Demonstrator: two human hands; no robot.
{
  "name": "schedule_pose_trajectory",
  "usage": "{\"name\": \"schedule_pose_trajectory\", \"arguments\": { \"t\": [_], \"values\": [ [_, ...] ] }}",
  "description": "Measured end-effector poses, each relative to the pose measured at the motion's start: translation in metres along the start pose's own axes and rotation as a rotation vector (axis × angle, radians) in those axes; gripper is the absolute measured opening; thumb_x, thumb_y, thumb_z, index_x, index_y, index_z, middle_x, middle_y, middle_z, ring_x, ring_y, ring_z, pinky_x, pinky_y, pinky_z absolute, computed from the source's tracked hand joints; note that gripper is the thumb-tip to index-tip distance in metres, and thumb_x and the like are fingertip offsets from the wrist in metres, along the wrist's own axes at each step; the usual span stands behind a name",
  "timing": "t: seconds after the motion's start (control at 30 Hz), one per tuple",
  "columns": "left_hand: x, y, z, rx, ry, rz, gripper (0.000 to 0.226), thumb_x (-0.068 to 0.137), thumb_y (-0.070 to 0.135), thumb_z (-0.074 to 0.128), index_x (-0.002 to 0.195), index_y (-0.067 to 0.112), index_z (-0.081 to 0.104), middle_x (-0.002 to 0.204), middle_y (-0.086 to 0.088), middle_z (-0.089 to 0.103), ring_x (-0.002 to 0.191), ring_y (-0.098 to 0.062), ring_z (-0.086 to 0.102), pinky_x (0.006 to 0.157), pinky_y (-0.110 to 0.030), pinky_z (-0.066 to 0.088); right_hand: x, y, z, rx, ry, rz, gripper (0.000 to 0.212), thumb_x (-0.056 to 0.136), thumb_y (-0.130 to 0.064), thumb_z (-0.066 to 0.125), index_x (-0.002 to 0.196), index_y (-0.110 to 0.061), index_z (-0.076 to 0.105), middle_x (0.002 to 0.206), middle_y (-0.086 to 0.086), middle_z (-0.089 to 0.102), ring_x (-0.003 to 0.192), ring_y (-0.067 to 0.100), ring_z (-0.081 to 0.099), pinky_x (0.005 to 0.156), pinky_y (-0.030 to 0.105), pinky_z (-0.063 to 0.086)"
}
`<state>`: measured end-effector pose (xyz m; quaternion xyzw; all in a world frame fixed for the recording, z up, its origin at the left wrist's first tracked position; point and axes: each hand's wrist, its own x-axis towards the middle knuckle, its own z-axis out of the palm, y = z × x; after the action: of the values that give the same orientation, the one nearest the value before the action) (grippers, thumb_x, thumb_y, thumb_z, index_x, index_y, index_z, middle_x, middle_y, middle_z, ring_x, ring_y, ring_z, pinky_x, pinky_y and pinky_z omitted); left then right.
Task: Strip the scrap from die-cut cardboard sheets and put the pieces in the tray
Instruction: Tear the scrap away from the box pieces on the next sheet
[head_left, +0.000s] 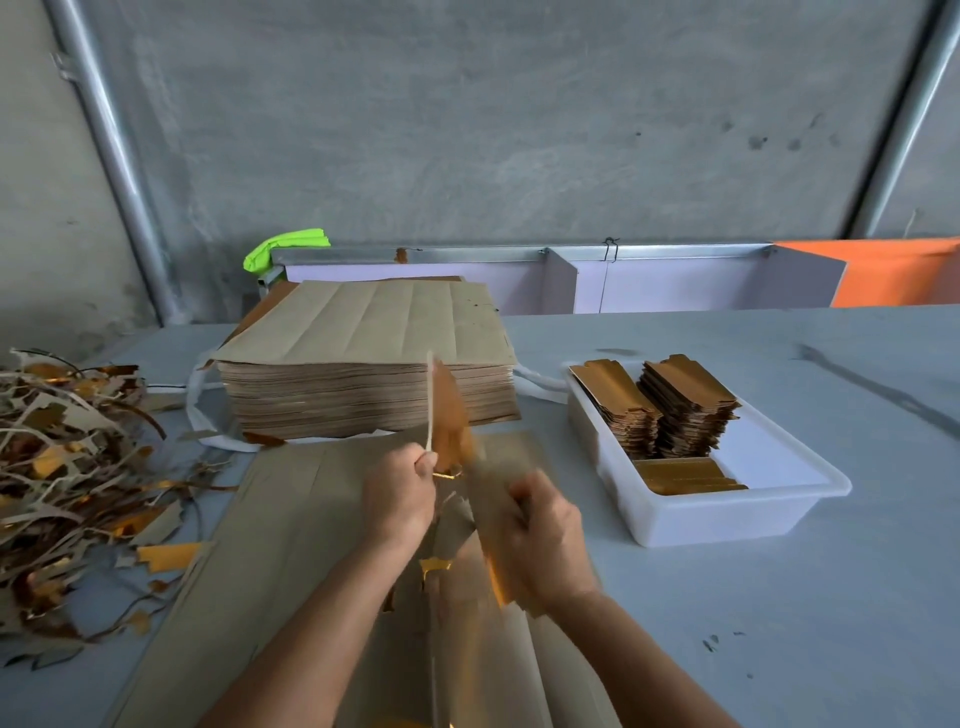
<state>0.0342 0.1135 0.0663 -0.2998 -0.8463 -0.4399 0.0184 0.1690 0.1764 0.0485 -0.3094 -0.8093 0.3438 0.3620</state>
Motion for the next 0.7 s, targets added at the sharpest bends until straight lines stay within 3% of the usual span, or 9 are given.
{"name": "schedule_pose_trajectory", "arguments": {
  "t": [0.07,0.17,0.23,0.27,0.37,0.43,0.5,0.6,0.7],
  "values": [
    [0.0,-0.009,-0.004,-0.042,0.046,-0.097,0.04,0.098,0.015,0.047,0.058,0.014,0.043,0.058,-0.004,0.049,0.059,-0.03,0.064,0.055,-0.036,0.053,0.005,0.012,-0.012,0.139,0.095,0.29,0.016,0.083,-0.002,0.053,0.083,-0.018,0.055,0.078,-0.002,0.059,0.076,0.024,0.059,0.063,0.031,0.051],
    [0.003,-0.018,-0.008,-0.117,0.056,-0.175,0.038,0.098,0.012,0.045,0.06,0.014,0.045,0.06,-0.005,0.05,0.049,-0.025,0.058,0.053,-0.037,0.055,0.005,0.021,-0.029,0.38,0.148,0.522,0.033,0.087,0.0,0.054,0.097,-0.031,0.051,0.097,-0.002,0.056,0.087,0.029,0.06,0.054,0.048,0.057],
    [0.004,-0.017,-0.007,-0.222,-0.011,-0.152,0.033,0.097,0.007,0.045,0.064,0.009,0.05,0.062,-0.007,0.049,0.046,-0.022,0.046,0.048,-0.033,0.049,0.006,0.021,-0.034,0.284,0.118,0.438,0.056,0.089,0.007,0.05,0.129,-0.031,0.043,0.115,-0.005,0.047,0.104,0.024,0.054,0.081,0.053,0.055],
    [0.004,-0.015,-0.007,-0.249,-0.052,-0.091,0.03,0.095,0.005,0.046,0.067,0.005,0.054,0.063,-0.006,0.047,0.051,-0.021,0.042,0.049,-0.029,0.042,0.009,0.02,-0.036,0.206,0.107,0.364,0.063,0.088,0.011,0.045,0.138,-0.029,0.039,0.117,-0.003,0.046,0.102,0.02,0.052,0.09,0.049,0.052],
    [-0.001,0.0,-0.009,-0.258,-0.161,0.147,0.023,0.094,0.002,0.051,0.073,0.002,0.061,0.07,0.003,0.048,0.064,-0.015,0.045,0.057,-0.016,0.034,0.024,0.004,-0.037,-0.057,0.068,0.117,0.052,0.086,0.014,0.041,0.127,-0.014,0.059,0.115,0.01,0.06,0.094,0.019,0.058,0.087,0.036,0.049],
    [-0.003,0.013,-0.012,-0.36,-0.248,0.224,0.026,0.094,-0.003,0.048,0.074,0.001,0.063,0.093,0.008,0.055,0.078,0.0,0.052,0.066,-0.006,0.038,0.033,-0.008,-0.034,-0.169,0.032,-0.037,0.04,0.088,0.008,0.045,0.117,-0.009,0.066,0.115,0.009,0.062,0.099,0.026,0.059,0.084,0.036,0.05],
    [-0.004,0.023,-0.015,-0.43,-0.348,0.251,0.029,0.095,-0.004,0.046,0.072,0.0,0.062,0.11,0.017,0.054,0.088,0.013,0.051,0.073,-0.007,0.04,0.039,-0.019,-0.028,-0.191,-0.029,-0.148,0.026,0.092,-0.006,0.05,0.111,-0.011,0.067,0.109,0.006,0.061,0.095,0.026,0.059,0.079,0.036,0.048],
    [-0.007,0.026,-0.017,-0.492,-0.464,0.216,0.034,0.098,0.003,0.044,0.069,0.009,0.059,0.115,0.03,0.05,0.082,0.008,0.054,0.066,-0.026,0.046,0.043,-0.027,-0.018,-0.159,-0.118,-0.184,0.018,0.093,-0.017,0.052,0.103,-0.011,0.066,0.1,0.001,0.056,0.086,0.024,0.058,0.072,0.029,0.045],
    [-0.009,0.024,-0.021,-0.586,-0.492,0.165,0.034,0.099,0.007,0.044,0.068,0.008,0.058,0.118,0.028,0.056,0.076,0.001,0.059,0.054,-0.018,0.044,0.041,-0.028,-0.016,-0.056,-0.194,-0.149,0.019,0.088,-0.019,0.059,0.106,-0.012,0.063,0.096,-0.001,0.053,0.083,0.017,0.056,0.071,0.022,0.048]
  ]
}}
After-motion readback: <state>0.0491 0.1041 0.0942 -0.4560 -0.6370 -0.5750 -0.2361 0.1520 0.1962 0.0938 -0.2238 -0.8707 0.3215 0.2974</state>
